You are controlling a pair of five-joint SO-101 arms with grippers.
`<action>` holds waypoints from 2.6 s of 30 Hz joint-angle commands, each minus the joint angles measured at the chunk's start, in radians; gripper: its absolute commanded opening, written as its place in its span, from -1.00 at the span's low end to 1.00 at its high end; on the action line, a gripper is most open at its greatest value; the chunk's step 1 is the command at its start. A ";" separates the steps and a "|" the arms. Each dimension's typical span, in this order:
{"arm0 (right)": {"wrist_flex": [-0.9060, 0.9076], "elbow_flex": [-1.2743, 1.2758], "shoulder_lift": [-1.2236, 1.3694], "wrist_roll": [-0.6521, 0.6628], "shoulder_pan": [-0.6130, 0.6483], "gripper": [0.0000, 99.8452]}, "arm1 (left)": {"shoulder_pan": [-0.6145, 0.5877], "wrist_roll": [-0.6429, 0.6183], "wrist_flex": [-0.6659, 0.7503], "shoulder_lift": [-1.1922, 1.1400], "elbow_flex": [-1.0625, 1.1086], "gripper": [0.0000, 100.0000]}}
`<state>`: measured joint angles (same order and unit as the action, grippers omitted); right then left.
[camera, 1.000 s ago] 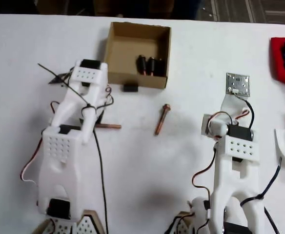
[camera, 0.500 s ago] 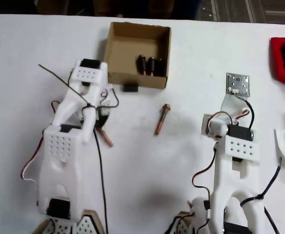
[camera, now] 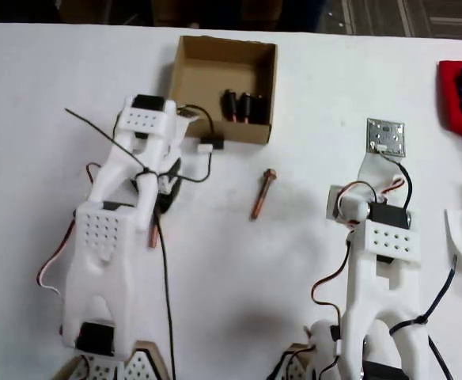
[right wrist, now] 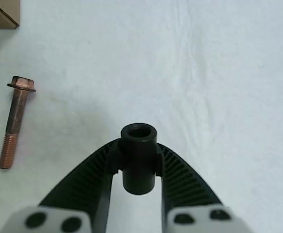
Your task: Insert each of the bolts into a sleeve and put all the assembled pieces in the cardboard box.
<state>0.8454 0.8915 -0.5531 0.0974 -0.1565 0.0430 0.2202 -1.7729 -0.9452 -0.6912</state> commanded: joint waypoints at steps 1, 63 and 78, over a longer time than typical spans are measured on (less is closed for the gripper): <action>-0.016 -0.006 -0.042 -0.008 -0.007 -0.96 | 0.002 -0.054 0.055 0.000 -0.156 -0.70; -0.016 -0.006 -0.042 -0.008 -0.005 -0.96 | 0.083 -0.479 -0.014 0.206 -0.159 -0.95; -0.016 -0.005 -0.045 -0.008 -0.002 -0.96 | 0.094 -0.480 -0.011 0.732 0.137 -0.95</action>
<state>0.8454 0.8915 -0.5531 0.0974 -0.1565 0.1243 -0.2539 -1.7699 -0.3621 -0.6160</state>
